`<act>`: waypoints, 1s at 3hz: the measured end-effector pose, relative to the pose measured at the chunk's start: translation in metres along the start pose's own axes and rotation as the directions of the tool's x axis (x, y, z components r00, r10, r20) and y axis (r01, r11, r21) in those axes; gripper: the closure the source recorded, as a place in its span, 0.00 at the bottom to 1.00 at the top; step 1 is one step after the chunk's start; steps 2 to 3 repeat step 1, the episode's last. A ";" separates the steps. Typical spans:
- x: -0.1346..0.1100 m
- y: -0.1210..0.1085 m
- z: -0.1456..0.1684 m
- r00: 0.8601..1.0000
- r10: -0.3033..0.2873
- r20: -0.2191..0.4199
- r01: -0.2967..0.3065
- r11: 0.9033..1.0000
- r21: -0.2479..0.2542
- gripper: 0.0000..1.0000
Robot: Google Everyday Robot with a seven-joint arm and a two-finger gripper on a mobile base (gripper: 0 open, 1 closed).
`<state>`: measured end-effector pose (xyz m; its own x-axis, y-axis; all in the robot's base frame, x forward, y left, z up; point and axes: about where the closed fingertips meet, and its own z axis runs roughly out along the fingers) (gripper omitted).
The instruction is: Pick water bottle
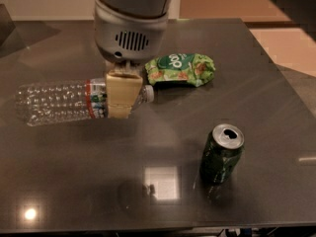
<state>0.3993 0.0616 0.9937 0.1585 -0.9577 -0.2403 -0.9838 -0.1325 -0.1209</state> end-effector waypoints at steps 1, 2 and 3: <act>-0.008 0.000 -0.007 1.000 -0.009 0.018 0.009 0.999 0.031 1.00; -0.008 0.000 -0.007 1.000 -0.009 0.018 0.009 0.999 0.031 1.00; -0.008 0.000 -0.007 1.000 -0.009 0.018 0.009 0.999 0.031 1.00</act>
Offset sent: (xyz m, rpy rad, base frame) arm 0.0000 0.0000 0.0000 0.0000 0.0000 0.0000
